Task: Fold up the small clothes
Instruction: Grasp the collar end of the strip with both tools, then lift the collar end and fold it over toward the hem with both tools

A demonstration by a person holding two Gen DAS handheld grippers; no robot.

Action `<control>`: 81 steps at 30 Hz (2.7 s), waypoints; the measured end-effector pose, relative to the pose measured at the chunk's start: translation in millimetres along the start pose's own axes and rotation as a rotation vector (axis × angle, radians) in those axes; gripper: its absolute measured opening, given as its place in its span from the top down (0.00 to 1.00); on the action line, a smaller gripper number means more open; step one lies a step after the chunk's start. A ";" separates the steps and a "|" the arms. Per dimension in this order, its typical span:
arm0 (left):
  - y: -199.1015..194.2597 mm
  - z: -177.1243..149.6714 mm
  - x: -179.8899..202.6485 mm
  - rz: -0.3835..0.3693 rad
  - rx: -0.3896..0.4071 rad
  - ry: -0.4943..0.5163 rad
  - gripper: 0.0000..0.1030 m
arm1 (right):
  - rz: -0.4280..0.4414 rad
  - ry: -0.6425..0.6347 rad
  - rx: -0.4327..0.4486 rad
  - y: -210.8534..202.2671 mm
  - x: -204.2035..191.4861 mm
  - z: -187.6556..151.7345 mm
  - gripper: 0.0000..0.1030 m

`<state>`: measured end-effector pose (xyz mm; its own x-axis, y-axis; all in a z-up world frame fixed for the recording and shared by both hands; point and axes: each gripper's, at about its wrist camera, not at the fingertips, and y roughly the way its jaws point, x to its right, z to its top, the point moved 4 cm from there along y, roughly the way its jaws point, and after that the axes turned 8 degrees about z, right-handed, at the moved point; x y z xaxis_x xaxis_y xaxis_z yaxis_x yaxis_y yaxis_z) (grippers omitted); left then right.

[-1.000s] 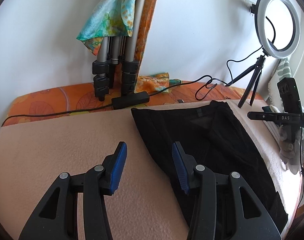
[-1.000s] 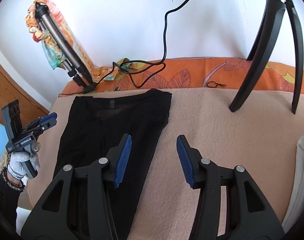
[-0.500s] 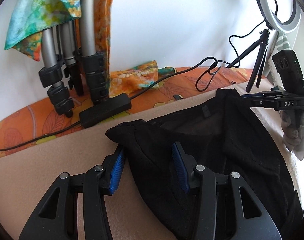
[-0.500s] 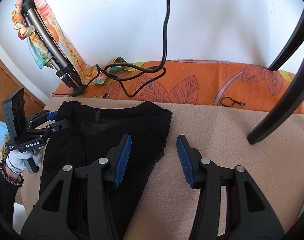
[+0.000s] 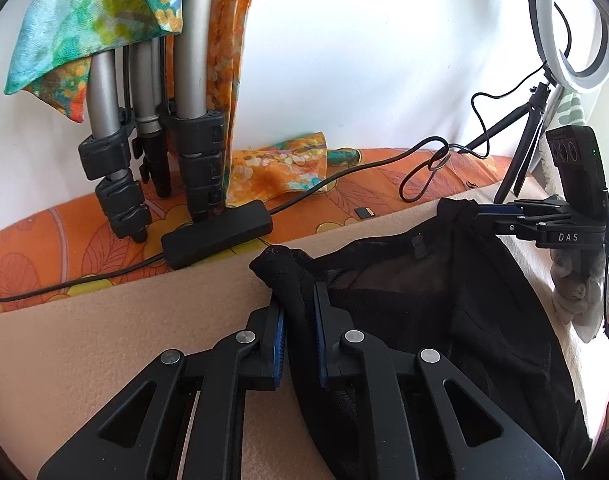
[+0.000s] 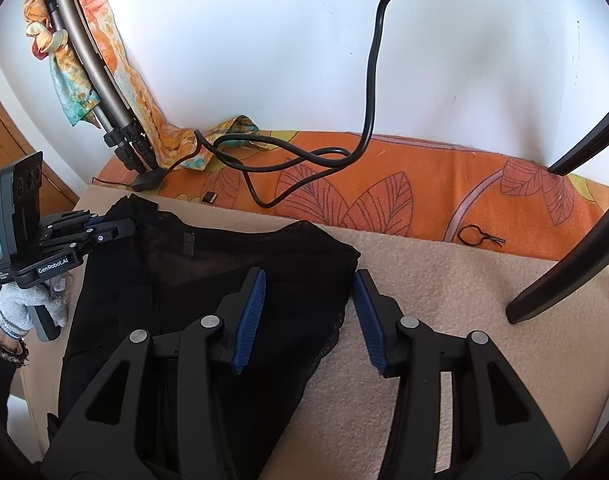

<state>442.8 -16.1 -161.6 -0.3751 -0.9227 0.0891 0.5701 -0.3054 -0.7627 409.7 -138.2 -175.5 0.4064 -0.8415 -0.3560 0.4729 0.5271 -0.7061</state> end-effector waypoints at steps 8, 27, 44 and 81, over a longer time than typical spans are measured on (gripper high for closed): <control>1.0 0.3 -10.4 -0.023 -0.017 -0.073 0.53 | 0.038 0.037 0.011 0.9 6.1 2.8 0.53; -74.1 10.5 31.0 -0.057 0.094 -0.028 0.96 | -0.003 -0.094 0.077 -56.8 -57.7 0.8 0.94; -193.3 -75.6 89.8 -0.066 0.162 0.031 0.96 | 0.030 -0.190 0.091 -160.4 -172.3 -94.4 0.94; -254.1 -242.7 143.9 -0.082 0.052 0.118 0.69 | 0.021 -0.410 0.066 -215.9 -219.2 -297.8 0.58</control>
<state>66.5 -14.2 -110.5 -0.5038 -0.8609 0.0716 0.5699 -0.3935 -0.7214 -14.3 -102.9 -127.3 0.6880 -0.7205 -0.0866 0.5053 0.5613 -0.6555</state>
